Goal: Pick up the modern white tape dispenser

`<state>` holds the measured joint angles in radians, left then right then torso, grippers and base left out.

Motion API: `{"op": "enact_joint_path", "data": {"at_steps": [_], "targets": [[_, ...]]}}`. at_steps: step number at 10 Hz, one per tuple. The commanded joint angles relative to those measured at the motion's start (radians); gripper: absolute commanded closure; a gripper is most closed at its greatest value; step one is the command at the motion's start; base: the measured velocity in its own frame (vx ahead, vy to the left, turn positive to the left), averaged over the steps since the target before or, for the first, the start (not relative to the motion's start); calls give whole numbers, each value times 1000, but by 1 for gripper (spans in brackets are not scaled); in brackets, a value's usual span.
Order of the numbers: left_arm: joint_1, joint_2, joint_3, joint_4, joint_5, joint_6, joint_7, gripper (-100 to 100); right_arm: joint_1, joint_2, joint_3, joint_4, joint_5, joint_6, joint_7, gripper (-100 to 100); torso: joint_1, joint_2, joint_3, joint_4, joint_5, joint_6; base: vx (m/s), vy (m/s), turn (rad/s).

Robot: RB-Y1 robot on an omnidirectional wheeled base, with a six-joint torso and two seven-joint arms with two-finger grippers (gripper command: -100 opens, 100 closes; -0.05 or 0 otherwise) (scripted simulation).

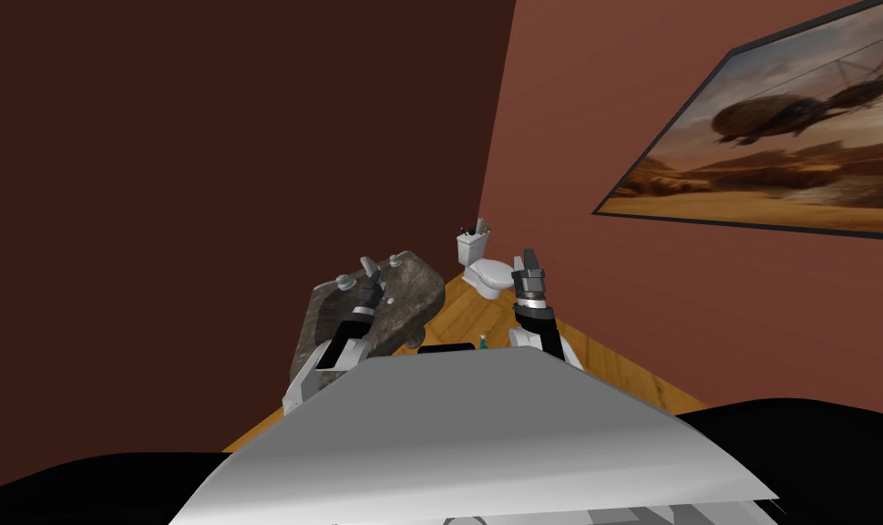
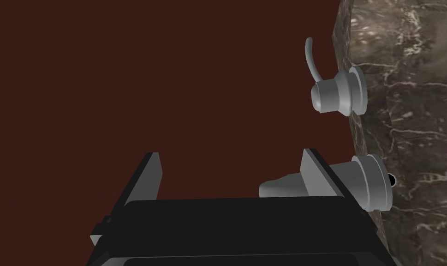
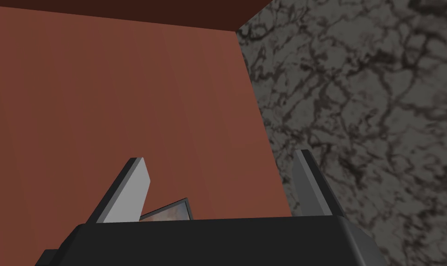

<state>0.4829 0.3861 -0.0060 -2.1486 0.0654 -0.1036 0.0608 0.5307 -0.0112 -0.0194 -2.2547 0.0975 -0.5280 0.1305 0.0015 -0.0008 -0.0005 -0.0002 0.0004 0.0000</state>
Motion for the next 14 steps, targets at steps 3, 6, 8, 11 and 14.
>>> {"op": "enact_joint_path", "data": {"at_steps": [3, 6, 8, 11, 14], "targets": [[-12, 43, 7, 17, 14, 95, 6, -100, 0, 0, 0, 0, 0, 0, 0, 0, 0, 0, 0, 0, 0, 0, 7, 24, -33], [-26, 96, 11, 55, 29, 186, 10, -100, 0, 0, 0, 0, 0, 0, 0, 0, 0, 0, 0, 0, 0, 0, 9, 22, -46], [-33, 122, 13, 74, 36, 233, 13, -100, 0, 0, 0, 0, 0, 0, 0, 0, 0, 0, 0, 0, 0, 0, 7, 27, -39], [-40, 147, 15, 92, 43, 287, 15, -100, 0, 0, 0, 0, 0, 0, 0, 0, 1, 0, 0, 0, 0, 0, 3, 27, -39], [-52, 195, 19, 129, 56, 373, 21, -100, 0, 0, 0, 0, 0, 0, 0, 0, 0, 0, 0, 0, 0, 0, 2, 26, -46]]}}
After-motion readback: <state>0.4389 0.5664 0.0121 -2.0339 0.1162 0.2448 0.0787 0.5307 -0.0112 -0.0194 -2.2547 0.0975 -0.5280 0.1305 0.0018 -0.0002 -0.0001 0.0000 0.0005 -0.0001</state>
